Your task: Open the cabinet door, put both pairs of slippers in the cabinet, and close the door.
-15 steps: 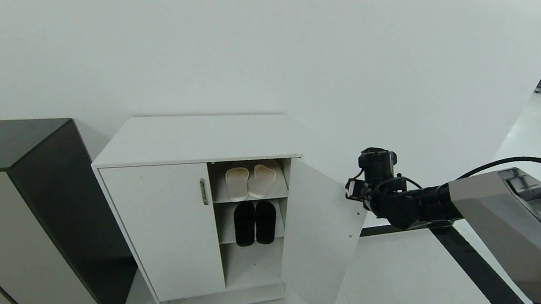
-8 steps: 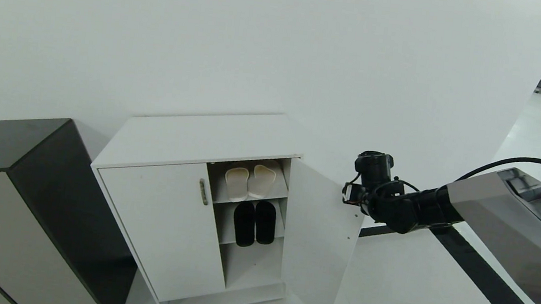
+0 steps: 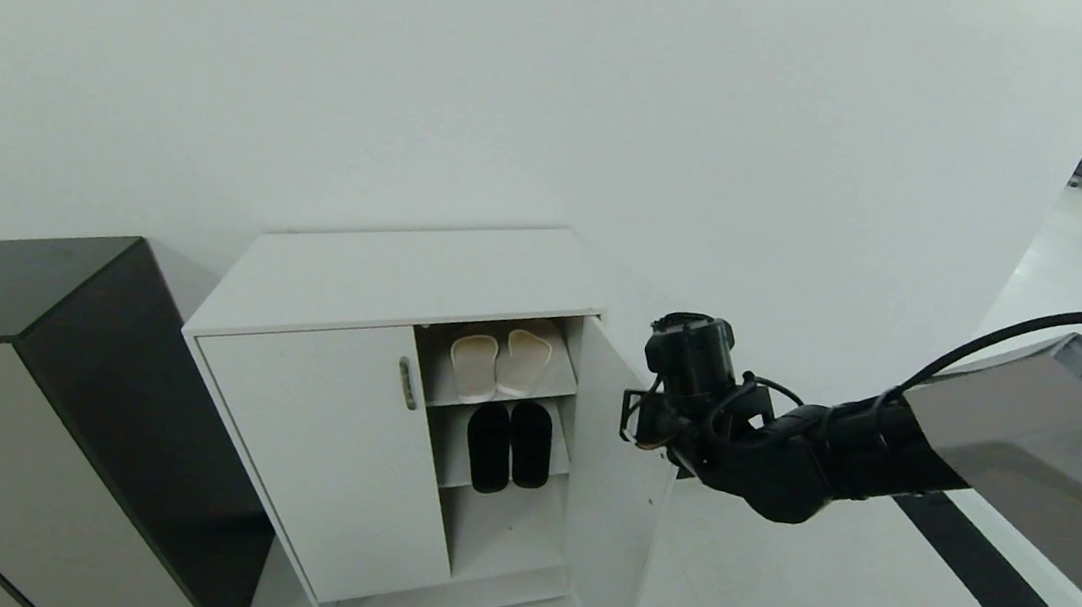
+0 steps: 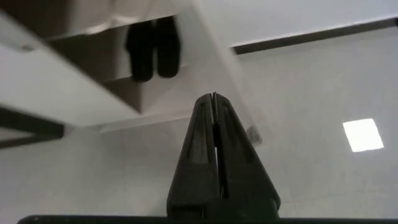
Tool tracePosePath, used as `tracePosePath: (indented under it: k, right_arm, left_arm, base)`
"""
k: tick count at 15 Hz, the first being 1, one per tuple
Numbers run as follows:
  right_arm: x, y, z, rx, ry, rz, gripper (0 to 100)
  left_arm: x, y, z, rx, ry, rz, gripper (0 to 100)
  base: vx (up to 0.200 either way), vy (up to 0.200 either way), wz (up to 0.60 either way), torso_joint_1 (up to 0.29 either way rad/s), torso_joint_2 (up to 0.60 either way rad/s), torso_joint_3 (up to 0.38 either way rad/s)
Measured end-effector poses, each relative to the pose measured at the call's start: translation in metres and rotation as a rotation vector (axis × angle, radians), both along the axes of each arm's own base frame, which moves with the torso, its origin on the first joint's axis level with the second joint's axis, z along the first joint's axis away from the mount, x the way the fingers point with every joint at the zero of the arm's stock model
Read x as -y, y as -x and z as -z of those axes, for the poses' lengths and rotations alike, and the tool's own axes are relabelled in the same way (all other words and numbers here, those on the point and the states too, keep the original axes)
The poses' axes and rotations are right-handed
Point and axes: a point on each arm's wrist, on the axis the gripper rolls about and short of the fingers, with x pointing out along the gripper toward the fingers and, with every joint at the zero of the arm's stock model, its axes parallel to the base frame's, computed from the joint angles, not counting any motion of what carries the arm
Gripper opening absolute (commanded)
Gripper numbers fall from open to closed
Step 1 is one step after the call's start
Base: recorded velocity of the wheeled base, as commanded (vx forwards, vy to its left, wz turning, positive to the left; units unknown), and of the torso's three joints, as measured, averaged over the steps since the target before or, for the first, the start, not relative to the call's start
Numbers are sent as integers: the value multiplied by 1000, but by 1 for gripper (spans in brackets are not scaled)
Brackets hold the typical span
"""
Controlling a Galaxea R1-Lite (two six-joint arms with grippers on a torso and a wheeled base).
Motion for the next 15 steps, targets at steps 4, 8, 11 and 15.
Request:
tracePosePath:
  k: [4, 8, 11, 15]
  right_arm:
    - [-3, 23, -14, 24, 6, -46, 0]
    - [12, 19, -10, 47, 56, -35, 0]
    - [14, 19, -7, 48, 55, -32, 0]
    - [15, 19, -9, 61, 49, -31, 0]
  left_arm:
    - [0, 0, 0, 0, 2, 0, 0]
    - [0, 0, 0, 0, 2, 0, 0]
    - [0, 0, 0, 0, 1, 0, 0]
    - [0, 0, 0, 0, 0, 0, 0]
  base:
    - [0, 0, 0, 0, 0, 0]
    - [0, 0, 0, 0, 0, 0]
    - [0, 0, 400, 2, -2, 2]
    - [0, 0, 450, 1, 1, 1]
